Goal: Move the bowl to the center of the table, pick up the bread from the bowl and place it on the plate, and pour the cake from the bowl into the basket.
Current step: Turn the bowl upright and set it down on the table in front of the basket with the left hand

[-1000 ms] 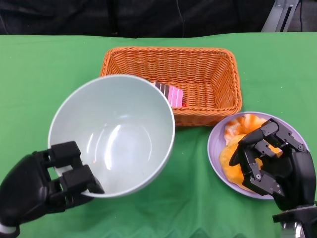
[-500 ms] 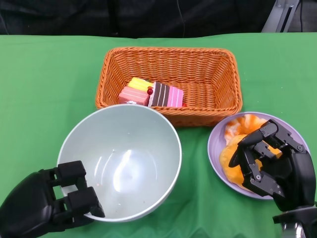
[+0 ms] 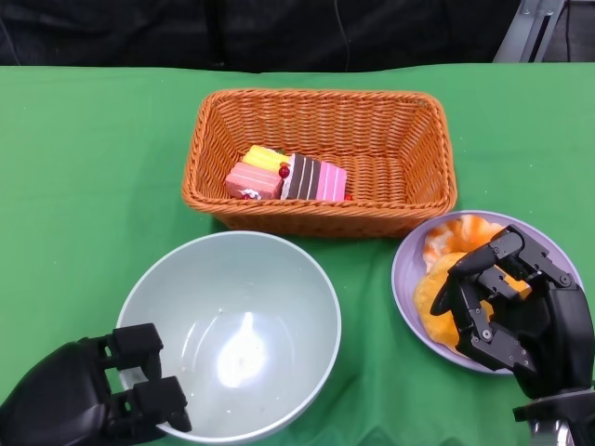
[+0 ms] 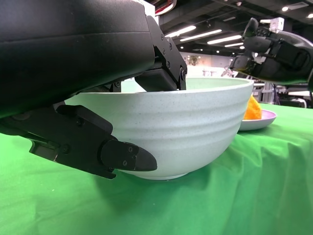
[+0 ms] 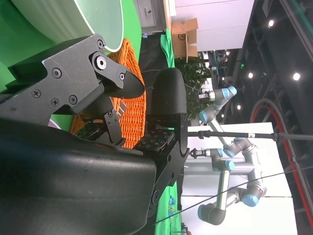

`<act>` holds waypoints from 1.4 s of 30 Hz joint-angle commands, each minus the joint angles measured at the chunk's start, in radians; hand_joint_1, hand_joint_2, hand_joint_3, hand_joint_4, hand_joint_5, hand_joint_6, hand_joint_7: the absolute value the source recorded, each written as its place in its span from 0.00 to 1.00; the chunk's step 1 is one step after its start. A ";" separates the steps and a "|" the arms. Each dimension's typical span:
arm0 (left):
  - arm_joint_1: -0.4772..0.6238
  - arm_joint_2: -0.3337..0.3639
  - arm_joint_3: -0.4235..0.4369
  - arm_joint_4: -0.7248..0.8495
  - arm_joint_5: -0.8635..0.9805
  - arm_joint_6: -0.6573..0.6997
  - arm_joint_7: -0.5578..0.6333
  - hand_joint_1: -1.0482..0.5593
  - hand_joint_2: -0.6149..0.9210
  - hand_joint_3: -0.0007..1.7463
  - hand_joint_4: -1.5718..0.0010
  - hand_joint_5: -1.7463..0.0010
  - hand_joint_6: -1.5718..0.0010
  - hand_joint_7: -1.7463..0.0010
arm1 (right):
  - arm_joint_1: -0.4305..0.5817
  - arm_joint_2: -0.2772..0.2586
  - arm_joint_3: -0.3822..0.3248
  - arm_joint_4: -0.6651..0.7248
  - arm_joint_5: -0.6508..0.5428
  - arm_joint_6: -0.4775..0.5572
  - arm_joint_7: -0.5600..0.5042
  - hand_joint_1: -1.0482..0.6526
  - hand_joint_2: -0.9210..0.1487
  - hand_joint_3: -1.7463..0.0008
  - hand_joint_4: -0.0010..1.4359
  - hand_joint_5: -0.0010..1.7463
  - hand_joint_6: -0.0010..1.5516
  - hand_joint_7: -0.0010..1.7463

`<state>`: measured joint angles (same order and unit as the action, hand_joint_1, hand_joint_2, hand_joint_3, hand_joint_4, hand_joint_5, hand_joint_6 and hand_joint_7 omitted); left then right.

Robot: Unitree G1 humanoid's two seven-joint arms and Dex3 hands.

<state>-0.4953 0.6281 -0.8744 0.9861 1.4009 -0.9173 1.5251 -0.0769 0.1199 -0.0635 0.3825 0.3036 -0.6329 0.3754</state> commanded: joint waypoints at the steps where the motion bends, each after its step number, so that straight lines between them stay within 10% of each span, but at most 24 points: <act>1: -0.009 -0.009 -0.019 0.032 -0.009 0.015 0.089 0.52 1.00 0.17 0.68 0.17 0.55 0.44 | 0.013 0.000 -0.006 -0.018 0.006 0.003 -0.007 0.56 0.25 0.47 0.50 0.96 0.44 0.76; 10: -0.022 -0.031 -0.035 0.052 -0.016 0.050 0.089 0.52 1.00 0.17 0.69 0.16 0.59 0.40 | 0.011 -0.002 -0.008 -0.009 0.018 -0.002 0.010 0.56 0.26 0.46 0.49 0.96 0.44 0.75; 18: -0.021 -0.020 -0.006 0.021 -0.049 0.039 0.089 0.47 1.00 0.18 0.69 0.42 0.51 0.81 | 0.002 0.000 -0.010 0.012 0.001 -0.015 0.003 0.57 0.28 0.43 0.50 0.96 0.45 0.75; 23: -0.011 -0.009 0.040 -0.010 -0.072 0.006 0.089 0.43 1.00 0.16 0.63 0.76 0.55 0.98 | 0.003 0.005 -0.008 0.013 0.000 -0.011 0.001 0.58 0.29 0.42 0.50 0.95 0.44 0.75; 29: -0.009 -0.003 0.045 -0.005 -0.078 -0.046 0.089 0.32 1.00 0.15 0.66 0.95 0.66 1.00 | 0.002 0.006 -0.007 0.016 -0.005 -0.019 0.000 0.58 0.29 0.42 0.51 0.96 0.45 0.75; 42: -0.007 0.023 0.044 -0.024 -0.075 -0.092 0.089 0.22 1.00 0.17 0.74 1.00 0.76 1.00 | -0.001 0.007 -0.010 0.023 -0.011 -0.024 -0.005 0.58 0.29 0.42 0.50 0.96 0.44 0.76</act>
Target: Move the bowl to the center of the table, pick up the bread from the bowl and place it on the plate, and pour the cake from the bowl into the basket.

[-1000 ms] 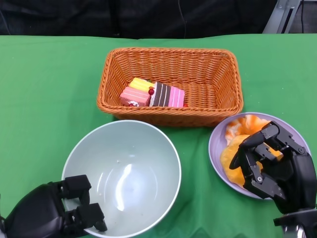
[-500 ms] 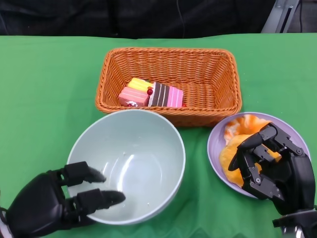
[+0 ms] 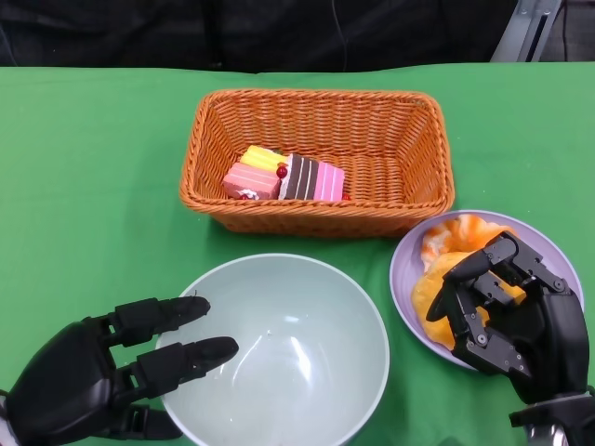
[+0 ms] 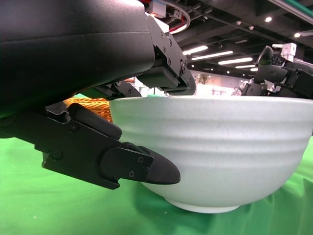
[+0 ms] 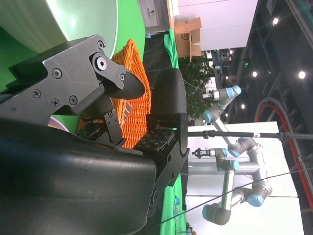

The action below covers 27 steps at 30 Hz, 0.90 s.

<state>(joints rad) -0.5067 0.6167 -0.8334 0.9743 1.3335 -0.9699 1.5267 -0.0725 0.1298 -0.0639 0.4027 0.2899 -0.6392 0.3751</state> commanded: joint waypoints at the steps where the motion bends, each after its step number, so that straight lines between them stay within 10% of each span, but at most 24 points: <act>1: 0.007 0.038 0.006 -0.018 -0.010 -0.051 0.088 0.21 1.00 0.18 0.74 1.00 0.76 1.00 | -0.006 -0.003 -0.010 0.004 0.004 -0.018 -0.003 0.58 0.29 0.42 0.50 0.96 0.44 0.76; 27: 0.005 0.051 0.105 0.048 -0.155 -0.096 -0.011 0.23 1.00 0.18 0.71 1.00 0.76 1.00 | -0.006 -0.004 -0.010 0.016 -0.007 -0.037 -0.010 0.58 0.28 0.43 0.51 0.96 0.45 0.76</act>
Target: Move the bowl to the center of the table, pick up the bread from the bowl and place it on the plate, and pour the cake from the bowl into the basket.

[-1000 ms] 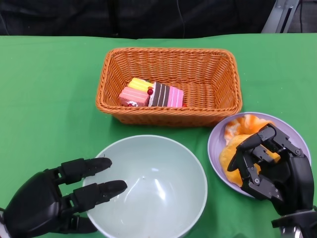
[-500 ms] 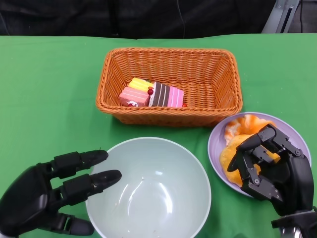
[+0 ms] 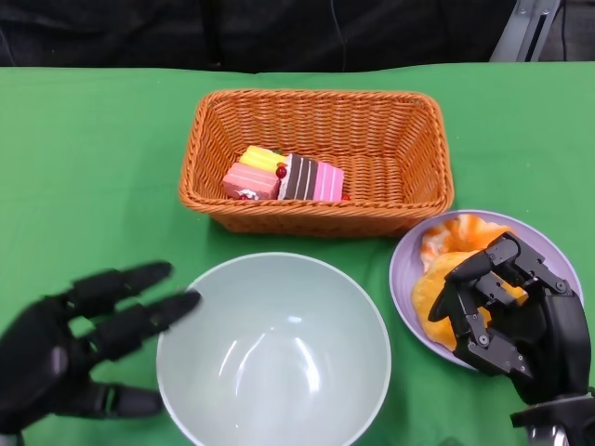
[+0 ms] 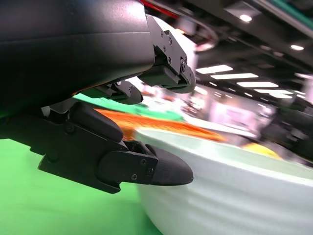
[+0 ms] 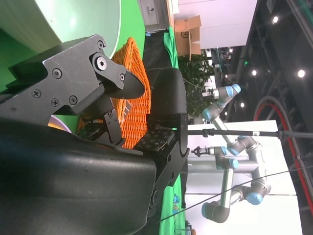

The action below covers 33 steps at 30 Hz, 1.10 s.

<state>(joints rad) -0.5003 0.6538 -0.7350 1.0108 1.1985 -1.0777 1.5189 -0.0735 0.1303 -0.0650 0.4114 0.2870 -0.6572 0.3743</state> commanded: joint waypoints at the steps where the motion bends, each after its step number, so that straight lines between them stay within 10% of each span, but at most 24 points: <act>1: -0.002 0.014 0.007 0.012 -0.022 0.012 -0.005 0.23 1.00 0.18 0.71 1.00 0.76 1.00 | -0.005 -0.004 -0.009 0.007 -0.005 -0.020 -0.009 0.58 0.28 0.43 0.51 0.96 0.45 0.76; 20: -0.041 0.044 0.013 0.042 -0.046 0.048 -0.034 0.25 1.00 0.16 0.74 1.00 0.76 1.00 | -0.004 -0.002 -0.004 0.004 0.011 -0.011 0.003 0.57 0.30 0.40 0.51 0.97 0.44 0.77; 33: -0.047 0.038 0.158 0.063 -0.252 -0.010 -0.279 0.35 1.00 0.11 0.70 0.99 0.74 0.99 | -0.005 -0.002 -0.005 0.012 0.008 -0.022 0.003 0.58 0.30 0.41 0.51 0.96 0.44 0.77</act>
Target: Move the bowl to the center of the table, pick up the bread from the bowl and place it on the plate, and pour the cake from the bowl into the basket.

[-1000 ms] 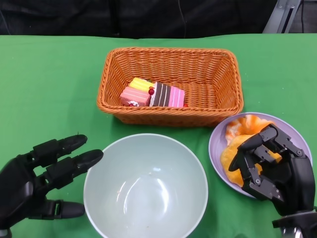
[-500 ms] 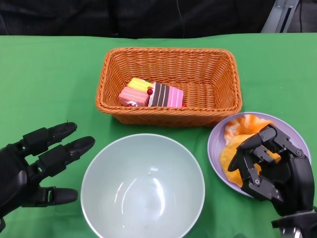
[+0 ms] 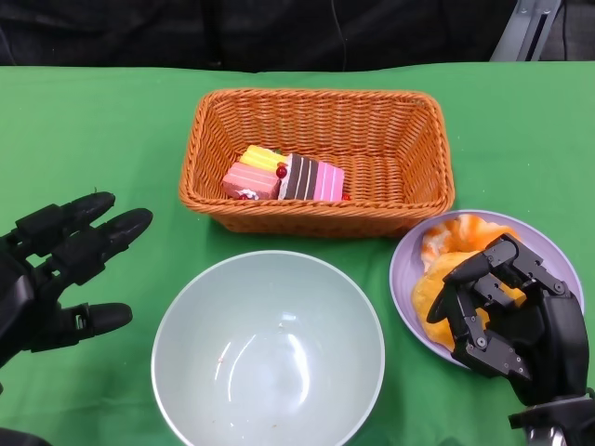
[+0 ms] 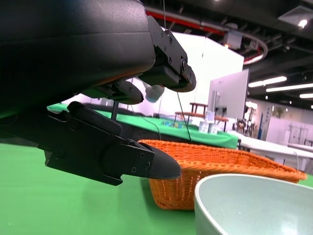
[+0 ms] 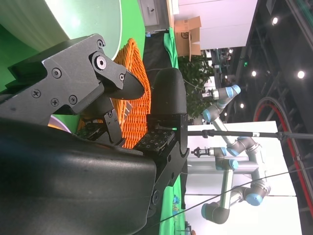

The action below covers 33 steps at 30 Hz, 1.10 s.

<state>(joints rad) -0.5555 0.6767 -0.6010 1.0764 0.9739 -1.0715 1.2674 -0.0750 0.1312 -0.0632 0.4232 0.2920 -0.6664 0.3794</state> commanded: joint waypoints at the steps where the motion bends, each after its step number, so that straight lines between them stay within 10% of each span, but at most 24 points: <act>1: 0.012 0.013 0.034 -0.002 -0.039 -0.026 -0.041 0.35 1.00 0.11 0.70 0.99 0.74 0.99 | -0.003 -0.004 -0.007 -0.001 0.002 -0.011 -0.003 0.58 0.30 0.41 0.51 0.97 0.44 0.77; 7: 0.024 0.008 0.067 -0.009 -0.062 -0.041 -0.085 0.35 1.00 0.10 0.68 0.98 0.73 0.99 | -0.002 -0.005 -0.006 -0.002 0.001 -0.009 -0.003 0.58 0.30 0.41 0.51 0.96 0.44 0.77; 13: 0.061 -0.077 0.171 0.032 -0.290 -0.251 -0.288 0.48 1.00 0.12 0.41 0.91 0.46 0.95 | 0.004 -0.005 -0.005 -0.011 0.011 0.003 0.001 0.58 0.30 0.41 0.51 0.96 0.44 0.76; 17: 0.086 -0.206 0.198 0.100 -0.722 -0.353 -0.669 0.52 1.00 0.17 0.46 0.50 0.35 0.77 | 0.007 -0.006 -0.005 -0.012 0.019 0.010 0.009 0.57 0.30 0.42 0.51 0.96 0.45 0.75; 24: 0.183 -0.311 0.288 -0.129 -1.343 -0.084 -1.334 0.55 1.00 0.22 0.50 0.33 0.44 0.54 | 0.016 -0.007 -0.006 -0.021 0.012 0.010 0.005 0.58 0.30 0.41 0.51 0.96 0.45 0.75; 33: 0.251 -0.443 0.546 -0.334 -1.722 0.335 -1.860 0.56 1.00 0.19 0.52 0.15 0.46 0.37 | 0.027 -0.015 -0.007 -0.030 0.022 0.011 0.022 0.57 0.27 0.44 0.50 0.96 0.44 0.76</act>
<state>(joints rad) -0.3244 0.2403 -0.1020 0.7695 -0.7104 -0.7890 -0.5402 -0.0606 0.1303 -0.0627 0.4072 0.3013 -0.6621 0.3973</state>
